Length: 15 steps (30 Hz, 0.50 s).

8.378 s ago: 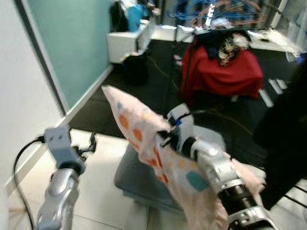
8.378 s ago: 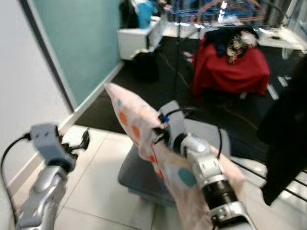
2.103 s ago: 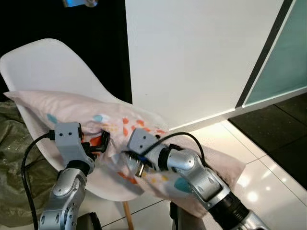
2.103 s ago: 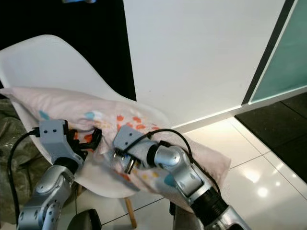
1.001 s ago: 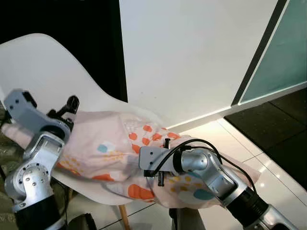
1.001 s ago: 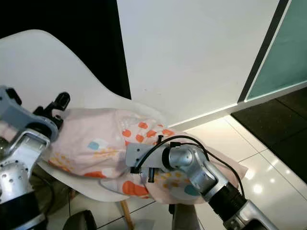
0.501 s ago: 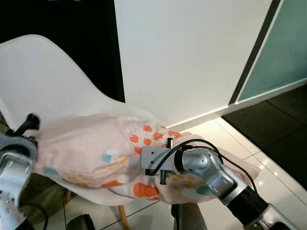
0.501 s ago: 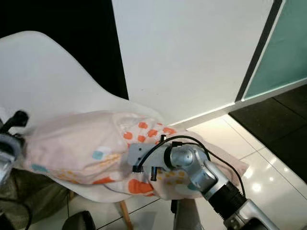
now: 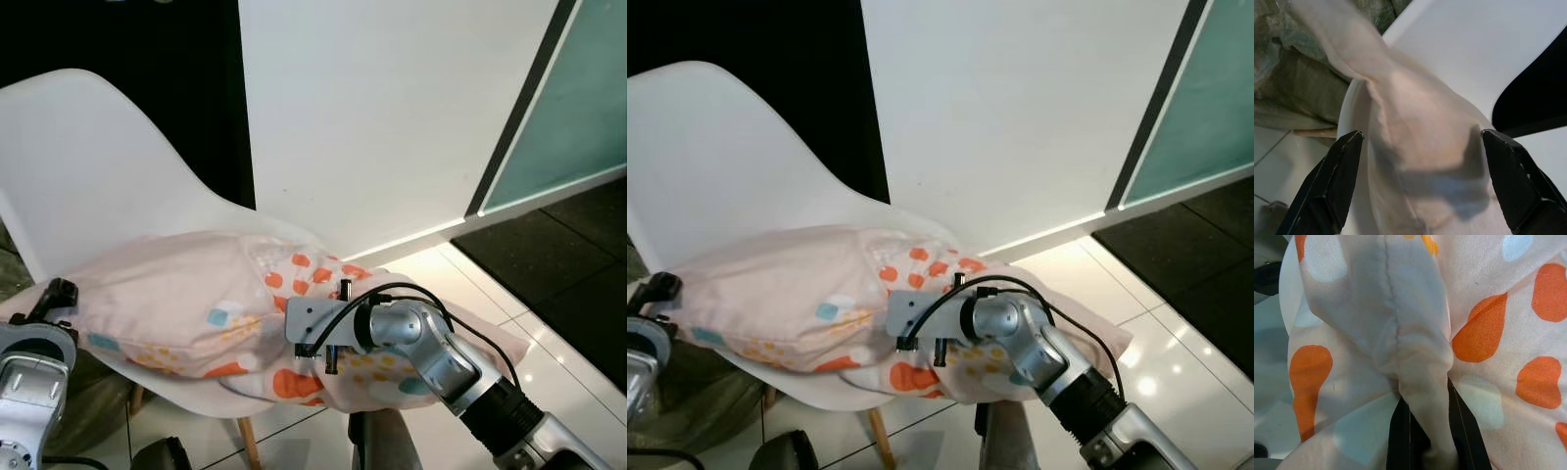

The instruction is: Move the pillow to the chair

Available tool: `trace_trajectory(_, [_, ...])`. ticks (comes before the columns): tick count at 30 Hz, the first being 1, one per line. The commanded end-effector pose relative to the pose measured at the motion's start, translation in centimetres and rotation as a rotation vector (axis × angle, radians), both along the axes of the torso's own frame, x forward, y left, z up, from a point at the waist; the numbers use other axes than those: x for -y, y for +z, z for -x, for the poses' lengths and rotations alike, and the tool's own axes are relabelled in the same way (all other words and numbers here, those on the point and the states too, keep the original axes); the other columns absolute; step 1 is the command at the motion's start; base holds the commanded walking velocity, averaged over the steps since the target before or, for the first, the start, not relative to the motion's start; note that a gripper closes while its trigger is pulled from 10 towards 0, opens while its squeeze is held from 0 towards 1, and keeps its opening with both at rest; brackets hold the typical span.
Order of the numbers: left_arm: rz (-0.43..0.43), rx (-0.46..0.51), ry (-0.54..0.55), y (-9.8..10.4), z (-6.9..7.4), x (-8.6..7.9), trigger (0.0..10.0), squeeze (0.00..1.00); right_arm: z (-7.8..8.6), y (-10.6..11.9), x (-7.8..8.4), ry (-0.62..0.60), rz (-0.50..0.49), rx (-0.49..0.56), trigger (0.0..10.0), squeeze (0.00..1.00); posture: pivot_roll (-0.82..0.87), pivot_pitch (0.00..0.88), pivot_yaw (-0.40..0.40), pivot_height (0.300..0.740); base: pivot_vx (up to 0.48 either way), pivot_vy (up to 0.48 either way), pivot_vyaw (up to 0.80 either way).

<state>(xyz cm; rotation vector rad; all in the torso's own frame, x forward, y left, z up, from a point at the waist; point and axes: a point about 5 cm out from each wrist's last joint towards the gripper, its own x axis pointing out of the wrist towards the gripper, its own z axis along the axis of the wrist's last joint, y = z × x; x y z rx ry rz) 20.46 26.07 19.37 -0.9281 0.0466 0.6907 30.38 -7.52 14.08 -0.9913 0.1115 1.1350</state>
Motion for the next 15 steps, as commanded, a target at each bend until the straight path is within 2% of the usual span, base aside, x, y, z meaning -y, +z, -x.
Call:
trace_trajectory(1, [0.106, -0.042, 0.023, -1.9, 0.4, 0.6, 10.0, 0.00, -0.4, -0.1, 0.5, -0.031, 0.014, 0.006, 10.0, 0.00, -0.13, 0.077, -0.018, 0.300, 0.000, 0.000, 0.00])
trace_trajectory(5, [0.135, -0.014, 0.032, -2.1, -0.2, 0.5, 10.0, 0.00, -0.4, -0.1, 0.4, -0.030, 0.009, 0.006, 10.0, 0.00, -0.13, 0.076, -0.021, 0.300, 0.000, 0.000, 0.00])
trace_trajectory(7, [0.169, 0.041, 0.011, -2.0, -1.3, 0.4, 10.0, 0.00, -0.5, 0.0, 0.3, -0.030, 0.007, 0.007, 10.0, 0.00, -0.13, 0.074, -0.023, 0.300, 0.000, 0.000, 0.00])
trace_trajectory(11, [0.187, 0.052, -0.002, -2.1, -1.7, 0.4, 10.0, 0.00, -0.5, 0.0, 0.3, -0.029, 0.007, 0.008, 10.0, 0.00, -0.13, 0.072, -0.024, 0.300, 0.000, 0.000, 0.00])
trace_trajectory(15, [0.242, 0.036, -0.030, -3.0, -2.5, 0.7, 10.0, 0.00, -0.5, 0.1, 0.2, -0.028, 0.003, 0.012, 10.0, 0.00, -0.13, 0.070, -0.023, 0.300, 0.000, 0.000, 0.00])
